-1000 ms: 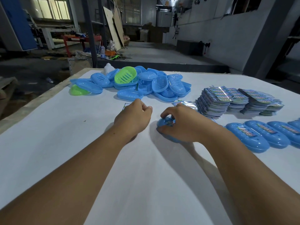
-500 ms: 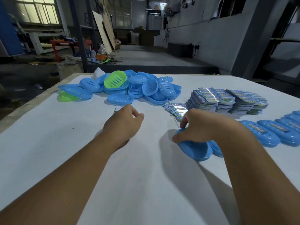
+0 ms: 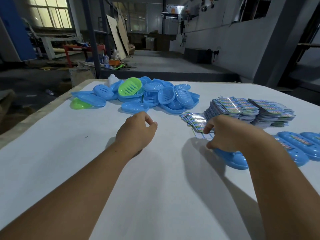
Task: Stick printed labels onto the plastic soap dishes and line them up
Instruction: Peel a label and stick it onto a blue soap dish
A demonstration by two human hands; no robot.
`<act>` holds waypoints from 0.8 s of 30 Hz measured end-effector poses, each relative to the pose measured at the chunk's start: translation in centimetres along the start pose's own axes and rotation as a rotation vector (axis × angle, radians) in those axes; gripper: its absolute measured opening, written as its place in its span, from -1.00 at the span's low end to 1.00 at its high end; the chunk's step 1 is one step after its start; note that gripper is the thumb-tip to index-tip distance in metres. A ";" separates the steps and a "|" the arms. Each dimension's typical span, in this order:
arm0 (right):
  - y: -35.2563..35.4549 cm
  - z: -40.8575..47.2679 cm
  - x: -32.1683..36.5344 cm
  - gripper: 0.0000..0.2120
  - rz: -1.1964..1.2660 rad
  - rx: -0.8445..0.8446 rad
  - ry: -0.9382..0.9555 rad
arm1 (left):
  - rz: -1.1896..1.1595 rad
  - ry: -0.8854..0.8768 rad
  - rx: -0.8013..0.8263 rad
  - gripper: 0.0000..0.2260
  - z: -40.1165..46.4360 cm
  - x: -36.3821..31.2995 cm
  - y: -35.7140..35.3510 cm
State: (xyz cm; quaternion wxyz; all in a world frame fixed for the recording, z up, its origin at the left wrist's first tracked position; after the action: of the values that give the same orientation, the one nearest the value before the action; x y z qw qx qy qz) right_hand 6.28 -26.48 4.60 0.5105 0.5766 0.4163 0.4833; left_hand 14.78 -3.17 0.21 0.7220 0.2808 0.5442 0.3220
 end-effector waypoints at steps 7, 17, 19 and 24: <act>-2.0 0.9 3.0 -0.81 0.119 -0.144 0.133 | 0.212 -0.180 -0.404 -0.83 3.1 2.0 2.1; -2.8 1.3 4.0 -0.79 0.173 -0.169 0.166 | 0.414 -0.171 -0.160 -0.55 7.8 5.5 1.6; -2.7 1.3 4.0 -0.79 0.178 -0.169 0.163 | 0.380 -0.146 -0.142 -0.67 8.0 5.7 1.5; -2.7 1.4 4.0 -0.78 0.200 -0.169 0.154 | 0.326 -0.135 -0.233 -0.86 7.6 5.3 1.9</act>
State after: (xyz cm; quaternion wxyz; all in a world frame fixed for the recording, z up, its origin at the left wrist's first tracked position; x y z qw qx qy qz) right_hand 8.41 -22.52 2.41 0.4729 0.5315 0.3524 0.6079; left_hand 22.87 1.66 0.31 0.7228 0.3004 0.4012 0.4758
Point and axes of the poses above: each hand's wrist, its own z-axis towards the middle knuckle, its own y-axis out of the back of the hand, x = y × z, the point moved 3 cm from there along z, towards the middle knuckle
